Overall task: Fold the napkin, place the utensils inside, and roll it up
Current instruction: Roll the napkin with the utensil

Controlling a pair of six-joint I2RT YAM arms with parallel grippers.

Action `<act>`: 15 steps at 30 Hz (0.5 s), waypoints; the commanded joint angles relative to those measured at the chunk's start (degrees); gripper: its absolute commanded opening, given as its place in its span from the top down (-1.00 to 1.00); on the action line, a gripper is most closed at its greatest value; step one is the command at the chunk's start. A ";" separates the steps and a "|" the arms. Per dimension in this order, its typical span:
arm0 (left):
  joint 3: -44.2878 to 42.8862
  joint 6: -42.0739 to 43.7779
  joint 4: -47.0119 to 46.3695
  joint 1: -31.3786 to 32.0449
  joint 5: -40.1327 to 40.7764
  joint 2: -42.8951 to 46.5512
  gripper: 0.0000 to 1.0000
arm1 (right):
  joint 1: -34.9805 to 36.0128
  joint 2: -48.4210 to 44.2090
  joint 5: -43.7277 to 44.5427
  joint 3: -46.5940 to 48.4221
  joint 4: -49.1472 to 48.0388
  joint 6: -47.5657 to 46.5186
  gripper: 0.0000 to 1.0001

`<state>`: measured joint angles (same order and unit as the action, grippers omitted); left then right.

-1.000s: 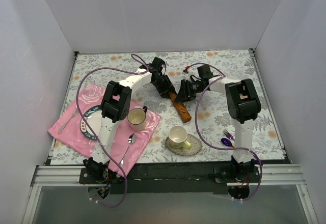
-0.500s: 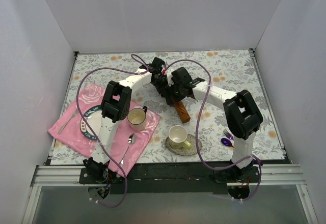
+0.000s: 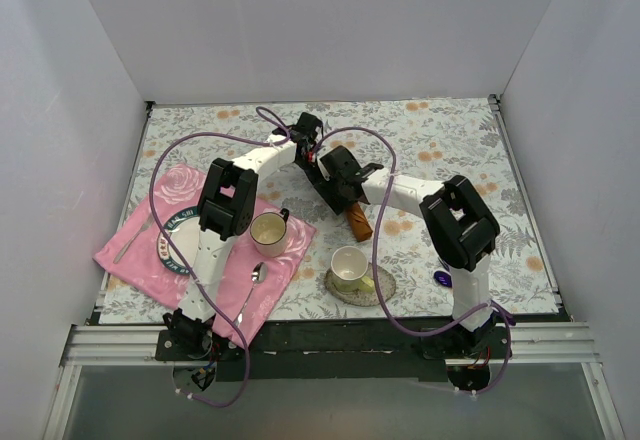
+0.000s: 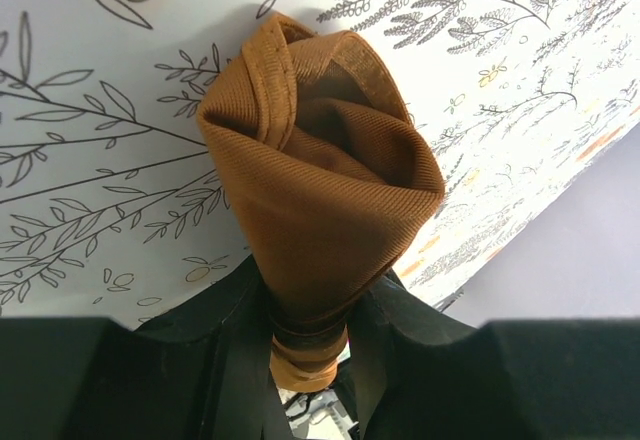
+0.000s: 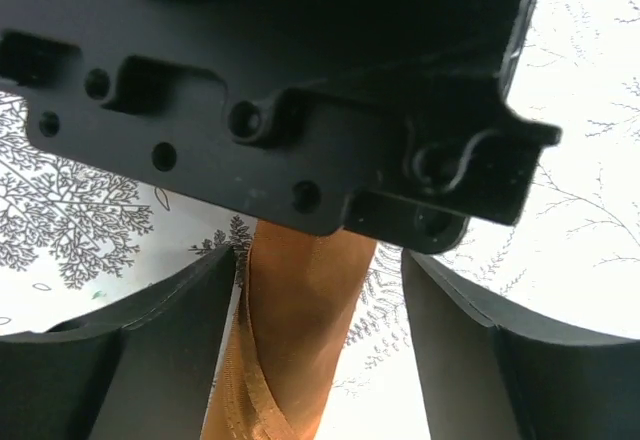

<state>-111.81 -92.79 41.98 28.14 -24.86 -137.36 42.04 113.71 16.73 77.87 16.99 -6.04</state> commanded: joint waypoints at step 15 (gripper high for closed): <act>0.19 -0.02 -0.14 -2.56 -1.33 3.50 -0.24 | -10.39 -0.51 -24.00 -2.98 -2.06 3.85 0.16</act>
<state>-111.81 -94.43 40.03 26.70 -27.51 -137.25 37.04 113.47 4.27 76.62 14.61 -4.25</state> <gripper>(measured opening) 0.609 0.435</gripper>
